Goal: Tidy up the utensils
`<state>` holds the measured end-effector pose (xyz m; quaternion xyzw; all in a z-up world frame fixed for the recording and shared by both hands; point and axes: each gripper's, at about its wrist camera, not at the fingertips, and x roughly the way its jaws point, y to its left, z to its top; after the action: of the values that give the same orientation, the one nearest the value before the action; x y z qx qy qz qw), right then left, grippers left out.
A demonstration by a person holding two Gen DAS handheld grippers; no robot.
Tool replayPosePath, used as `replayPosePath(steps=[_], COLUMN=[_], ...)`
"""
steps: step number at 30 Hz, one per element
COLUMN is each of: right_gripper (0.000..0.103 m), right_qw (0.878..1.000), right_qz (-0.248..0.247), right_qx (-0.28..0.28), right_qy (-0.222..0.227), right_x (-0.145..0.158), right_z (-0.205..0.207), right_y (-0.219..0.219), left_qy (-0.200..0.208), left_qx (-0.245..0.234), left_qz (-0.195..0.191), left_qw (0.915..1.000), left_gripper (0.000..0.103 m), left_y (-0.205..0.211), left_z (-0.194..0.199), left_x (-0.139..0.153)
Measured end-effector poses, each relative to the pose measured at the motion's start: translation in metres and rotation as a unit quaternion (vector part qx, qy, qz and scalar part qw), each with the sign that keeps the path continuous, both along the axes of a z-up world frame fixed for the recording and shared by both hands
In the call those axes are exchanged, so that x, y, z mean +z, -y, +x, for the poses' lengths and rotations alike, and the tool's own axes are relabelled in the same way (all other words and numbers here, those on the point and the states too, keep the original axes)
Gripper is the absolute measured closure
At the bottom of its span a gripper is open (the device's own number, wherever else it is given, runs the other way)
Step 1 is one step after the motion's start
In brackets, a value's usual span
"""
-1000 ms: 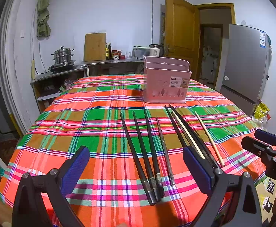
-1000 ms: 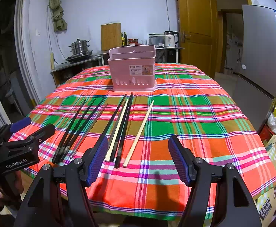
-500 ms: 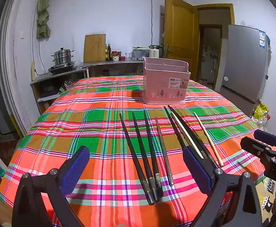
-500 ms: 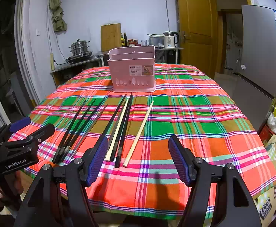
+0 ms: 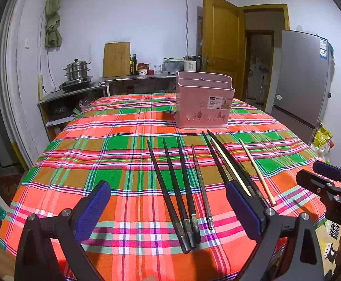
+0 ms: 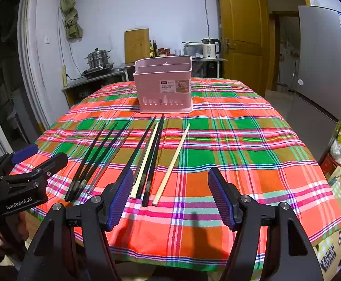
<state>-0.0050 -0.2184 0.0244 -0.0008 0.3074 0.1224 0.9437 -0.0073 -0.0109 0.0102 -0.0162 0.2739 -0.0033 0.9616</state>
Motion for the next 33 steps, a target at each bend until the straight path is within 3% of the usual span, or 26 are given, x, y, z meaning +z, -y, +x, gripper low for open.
replayPosePath(steps=[21,28,33], right_gripper=[0.036,0.036,0.036], right_qw=[1.0,1.0,1.0], right_qz=[-0.001,-0.003,-0.004], right_qx=[0.001,0.008,0.019], right_qy=[-0.006,-0.013,-0.019], right_x=[-0.005,-0.007,-0.005], right_z=[0.003,0.017,0.035], right_y=[-0.002,-0.004,-0.01], left_qy=[-0.009,-0.029,-0.065], left_qx=[-0.007,-0.014,-0.008], left_qz=[-0.001,0.011,0.007], left_qw=[0.9999,0.9994,0.9978], left_gripper=[0.003,0.003,0.01], left_y=[-0.002,-0.006,-0.021], left_z=[0.003,0.022,0.052], left_x=[-0.004,-0.009,-0.012])
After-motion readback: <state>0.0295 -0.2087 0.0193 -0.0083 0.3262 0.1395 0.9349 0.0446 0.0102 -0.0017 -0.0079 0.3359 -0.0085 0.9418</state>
